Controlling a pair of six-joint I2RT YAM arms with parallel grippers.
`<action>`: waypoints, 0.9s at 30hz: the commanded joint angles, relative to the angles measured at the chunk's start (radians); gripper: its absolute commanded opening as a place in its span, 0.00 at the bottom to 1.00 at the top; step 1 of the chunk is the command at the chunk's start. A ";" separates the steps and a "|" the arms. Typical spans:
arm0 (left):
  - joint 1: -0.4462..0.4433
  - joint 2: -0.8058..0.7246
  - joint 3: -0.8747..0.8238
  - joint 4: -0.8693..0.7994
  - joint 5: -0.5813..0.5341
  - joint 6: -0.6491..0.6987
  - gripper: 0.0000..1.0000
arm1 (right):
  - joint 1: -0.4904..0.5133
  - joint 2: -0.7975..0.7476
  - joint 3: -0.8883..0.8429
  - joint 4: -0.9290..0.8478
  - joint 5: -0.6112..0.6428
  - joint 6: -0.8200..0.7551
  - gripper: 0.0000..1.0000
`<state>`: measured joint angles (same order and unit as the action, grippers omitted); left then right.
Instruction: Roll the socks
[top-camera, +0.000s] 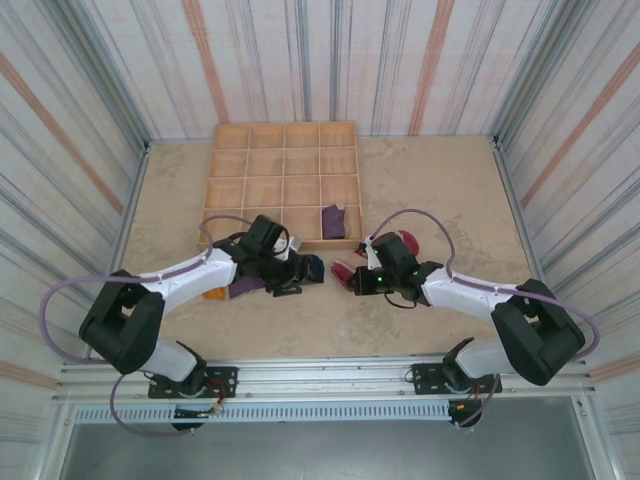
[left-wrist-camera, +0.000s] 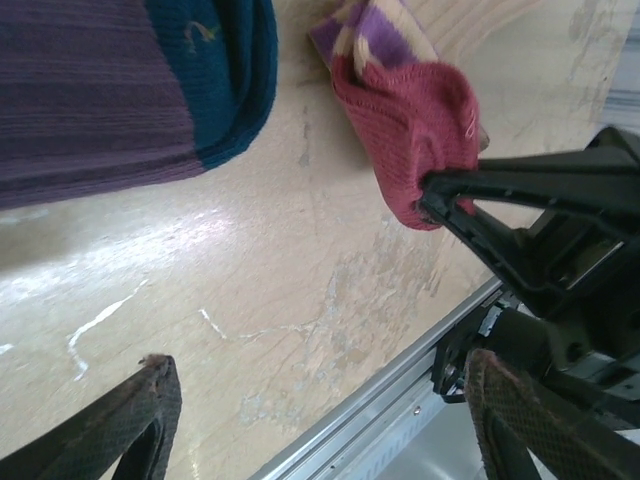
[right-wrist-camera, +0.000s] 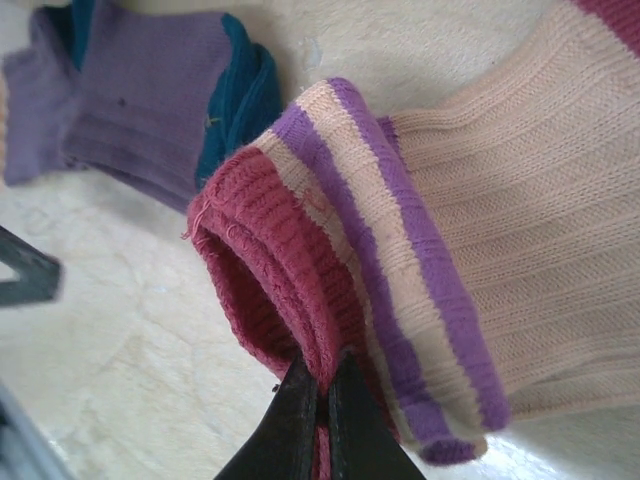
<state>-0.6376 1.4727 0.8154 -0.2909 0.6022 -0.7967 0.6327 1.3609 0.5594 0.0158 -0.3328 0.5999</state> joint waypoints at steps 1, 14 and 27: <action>-0.040 0.040 0.038 0.051 -0.043 -0.013 0.75 | -0.086 0.039 -0.036 0.111 -0.240 0.145 0.00; -0.070 0.069 0.068 0.067 -0.104 -0.011 0.69 | -0.110 0.061 0.079 -0.088 -0.394 0.219 0.00; -0.084 0.089 -0.015 0.241 -0.073 -0.162 0.78 | -0.001 0.106 0.089 -0.067 -0.318 0.237 0.00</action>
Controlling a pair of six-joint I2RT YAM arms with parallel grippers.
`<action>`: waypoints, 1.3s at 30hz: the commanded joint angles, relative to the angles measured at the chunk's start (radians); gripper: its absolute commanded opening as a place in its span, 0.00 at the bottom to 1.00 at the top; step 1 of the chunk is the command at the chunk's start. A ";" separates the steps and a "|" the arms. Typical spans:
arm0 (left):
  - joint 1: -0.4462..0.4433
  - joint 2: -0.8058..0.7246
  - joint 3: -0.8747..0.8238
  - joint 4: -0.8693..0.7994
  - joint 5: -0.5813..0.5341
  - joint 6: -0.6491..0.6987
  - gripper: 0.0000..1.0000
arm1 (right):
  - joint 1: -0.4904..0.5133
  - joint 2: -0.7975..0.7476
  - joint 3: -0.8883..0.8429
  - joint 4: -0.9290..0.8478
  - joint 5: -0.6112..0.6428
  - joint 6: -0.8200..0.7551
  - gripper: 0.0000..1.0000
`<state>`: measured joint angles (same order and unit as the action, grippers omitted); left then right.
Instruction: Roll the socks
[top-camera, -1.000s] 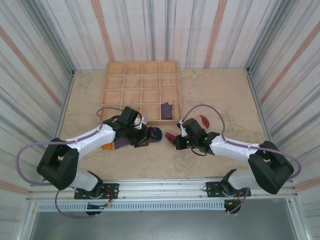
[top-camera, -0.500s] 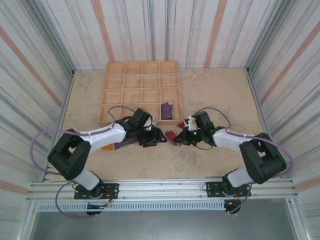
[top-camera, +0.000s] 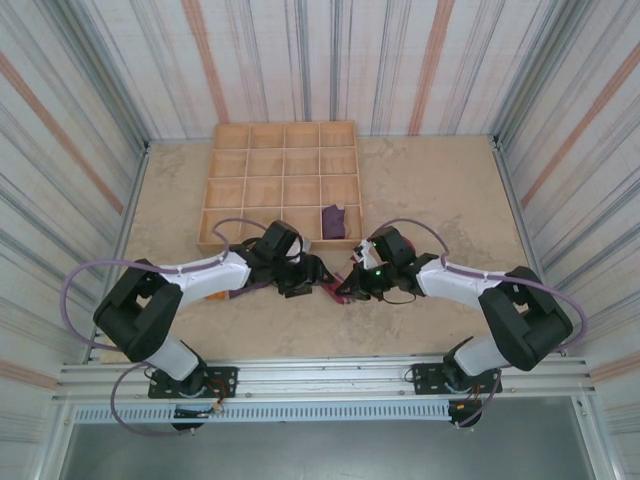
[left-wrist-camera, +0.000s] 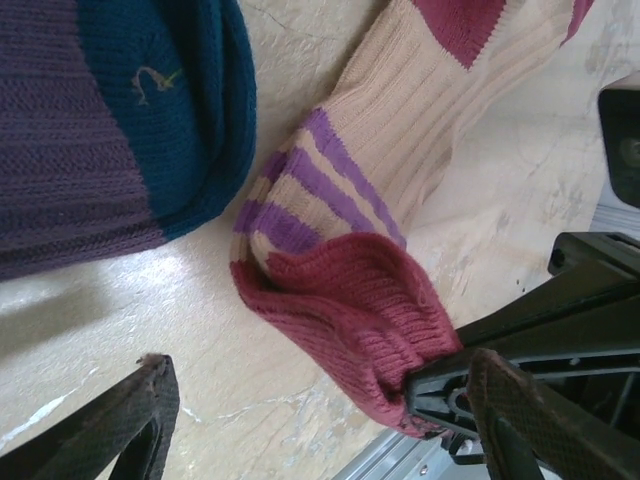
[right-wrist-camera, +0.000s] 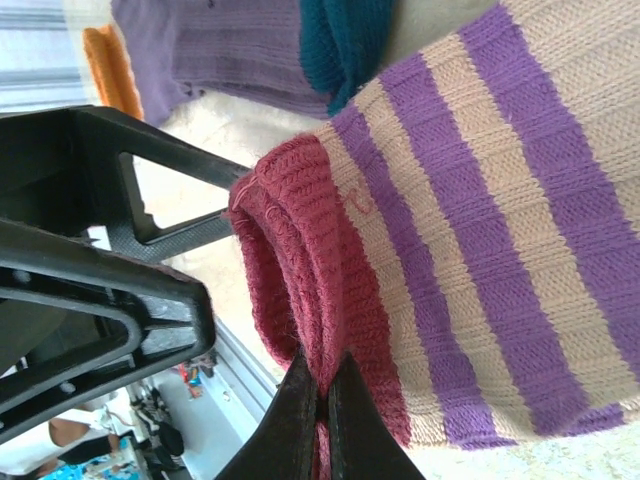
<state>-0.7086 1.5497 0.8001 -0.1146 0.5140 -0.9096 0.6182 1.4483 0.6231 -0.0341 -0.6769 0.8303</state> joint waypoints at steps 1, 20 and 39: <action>-0.020 0.023 0.012 0.055 0.018 -0.050 0.77 | 0.018 0.023 0.031 -0.029 0.039 -0.004 0.00; -0.073 0.151 0.061 0.081 0.037 -0.137 0.49 | 0.106 0.033 0.044 -0.080 0.194 -0.117 0.00; -0.073 0.193 0.110 0.041 0.052 -0.127 0.23 | 0.134 -0.103 0.036 -0.171 0.342 -0.188 0.41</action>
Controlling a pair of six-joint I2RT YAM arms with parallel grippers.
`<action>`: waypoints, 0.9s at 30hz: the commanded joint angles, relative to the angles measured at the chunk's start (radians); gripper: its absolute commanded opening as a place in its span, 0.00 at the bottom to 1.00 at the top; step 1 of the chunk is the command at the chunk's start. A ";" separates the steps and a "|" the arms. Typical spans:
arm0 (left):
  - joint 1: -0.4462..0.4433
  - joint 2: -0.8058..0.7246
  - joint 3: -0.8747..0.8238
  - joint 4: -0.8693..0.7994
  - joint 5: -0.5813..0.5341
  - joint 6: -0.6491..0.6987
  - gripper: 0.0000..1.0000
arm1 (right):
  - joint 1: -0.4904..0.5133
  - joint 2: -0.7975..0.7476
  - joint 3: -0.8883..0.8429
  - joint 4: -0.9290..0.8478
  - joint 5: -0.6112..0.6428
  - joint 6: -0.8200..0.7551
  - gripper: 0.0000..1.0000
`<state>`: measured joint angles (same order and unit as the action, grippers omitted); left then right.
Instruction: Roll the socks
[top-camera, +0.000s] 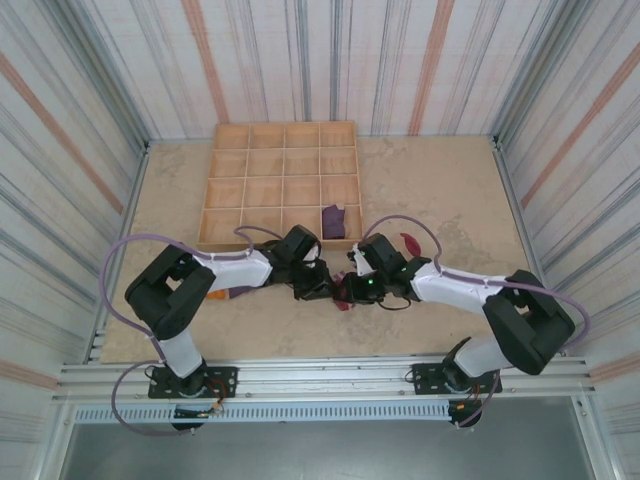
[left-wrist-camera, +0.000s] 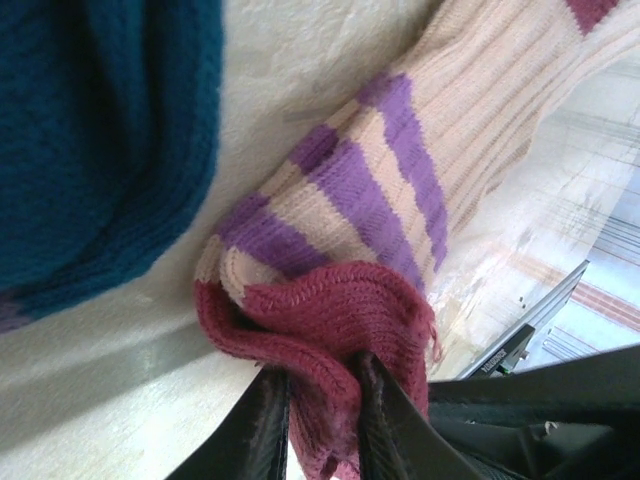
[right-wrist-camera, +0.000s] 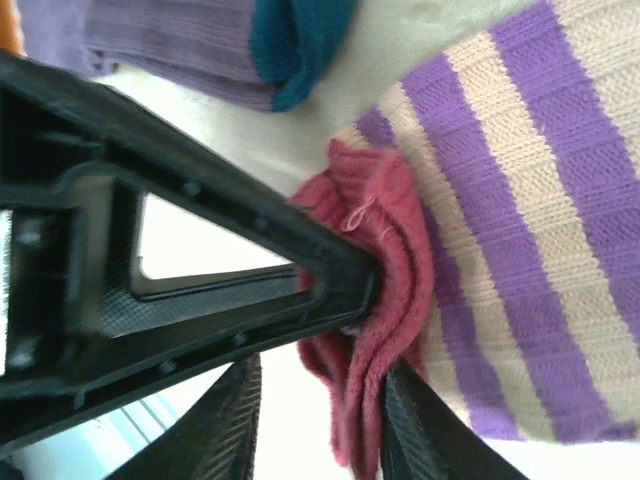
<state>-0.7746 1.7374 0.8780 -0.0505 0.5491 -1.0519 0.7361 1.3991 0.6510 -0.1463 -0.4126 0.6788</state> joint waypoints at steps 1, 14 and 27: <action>-0.007 0.005 0.036 -0.026 0.019 0.017 0.22 | 0.025 -0.067 0.010 -0.072 0.097 -0.043 0.44; -0.006 0.031 0.059 -0.028 0.036 0.011 0.23 | 0.216 -0.069 0.020 -0.120 0.438 -0.073 0.48; -0.003 0.016 0.051 -0.026 0.032 0.010 0.28 | 0.260 -0.008 0.027 -0.115 0.588 -0.059 0.12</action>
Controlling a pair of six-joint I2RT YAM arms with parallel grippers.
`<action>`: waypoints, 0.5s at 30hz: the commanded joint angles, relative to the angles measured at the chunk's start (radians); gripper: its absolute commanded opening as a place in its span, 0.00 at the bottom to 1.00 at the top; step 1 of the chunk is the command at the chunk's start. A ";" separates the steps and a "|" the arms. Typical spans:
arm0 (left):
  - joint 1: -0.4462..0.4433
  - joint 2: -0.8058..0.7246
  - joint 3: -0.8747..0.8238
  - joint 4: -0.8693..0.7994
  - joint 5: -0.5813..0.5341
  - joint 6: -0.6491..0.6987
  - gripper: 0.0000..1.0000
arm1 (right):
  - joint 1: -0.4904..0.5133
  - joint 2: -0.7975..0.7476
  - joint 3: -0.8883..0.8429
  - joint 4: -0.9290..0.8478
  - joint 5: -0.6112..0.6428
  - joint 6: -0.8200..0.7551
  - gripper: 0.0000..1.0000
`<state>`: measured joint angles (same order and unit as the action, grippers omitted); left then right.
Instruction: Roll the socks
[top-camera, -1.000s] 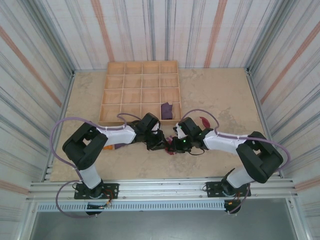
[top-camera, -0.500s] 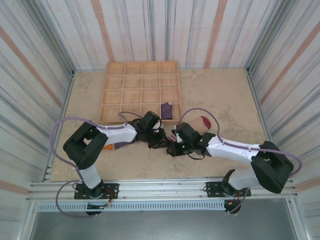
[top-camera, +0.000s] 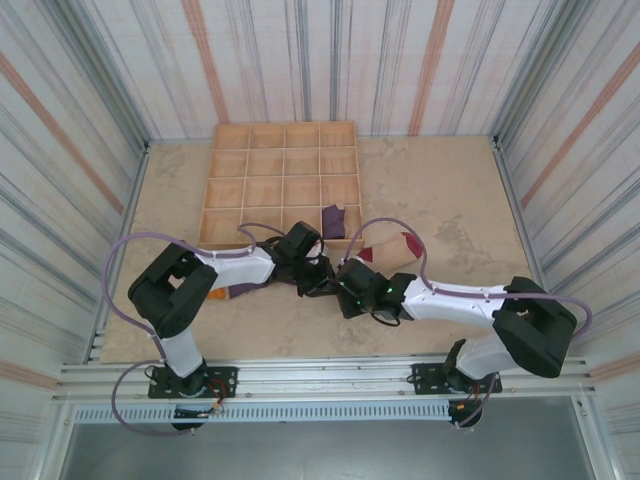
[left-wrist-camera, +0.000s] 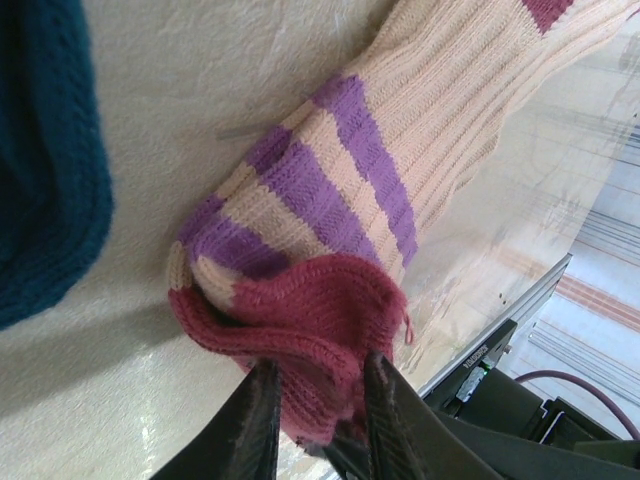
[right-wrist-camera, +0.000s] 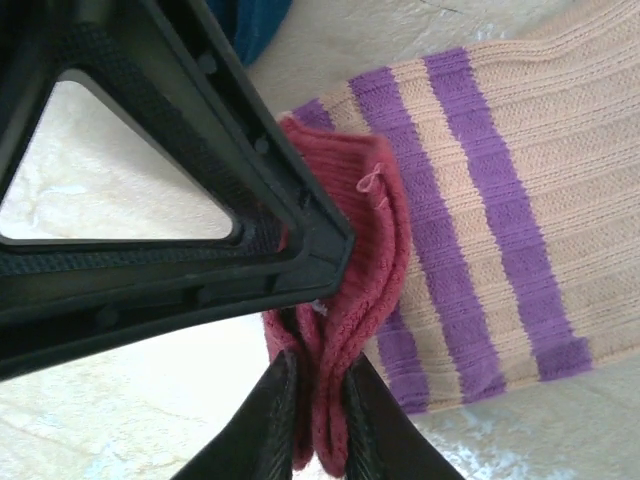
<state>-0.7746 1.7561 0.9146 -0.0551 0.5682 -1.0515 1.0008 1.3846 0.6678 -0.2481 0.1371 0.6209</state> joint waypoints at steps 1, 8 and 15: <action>-0.002 -0.007 0.011 -0.022 0.012 0.011 0.29 | -0.010 0.002 0.002 -0.004 0.024 -0.001 0.08; 0.021 -0.076 -0.006 -0.062 -0.017 0.053 0.41 | -0.173 -0.019 -0.087 0.134 -0.271 0.000 0.00; 0.033 -0.099 0.000 -0.134 -0.071 0.141 0.44 | -0.321 0.036 -0.100 0.171 -0.494 0.000 0.00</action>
<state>-0.7467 1.6844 0.9142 -0.1249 0.5358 -0.9791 0.7052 1.4010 0.5789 -0.0975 -0.2340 0.6193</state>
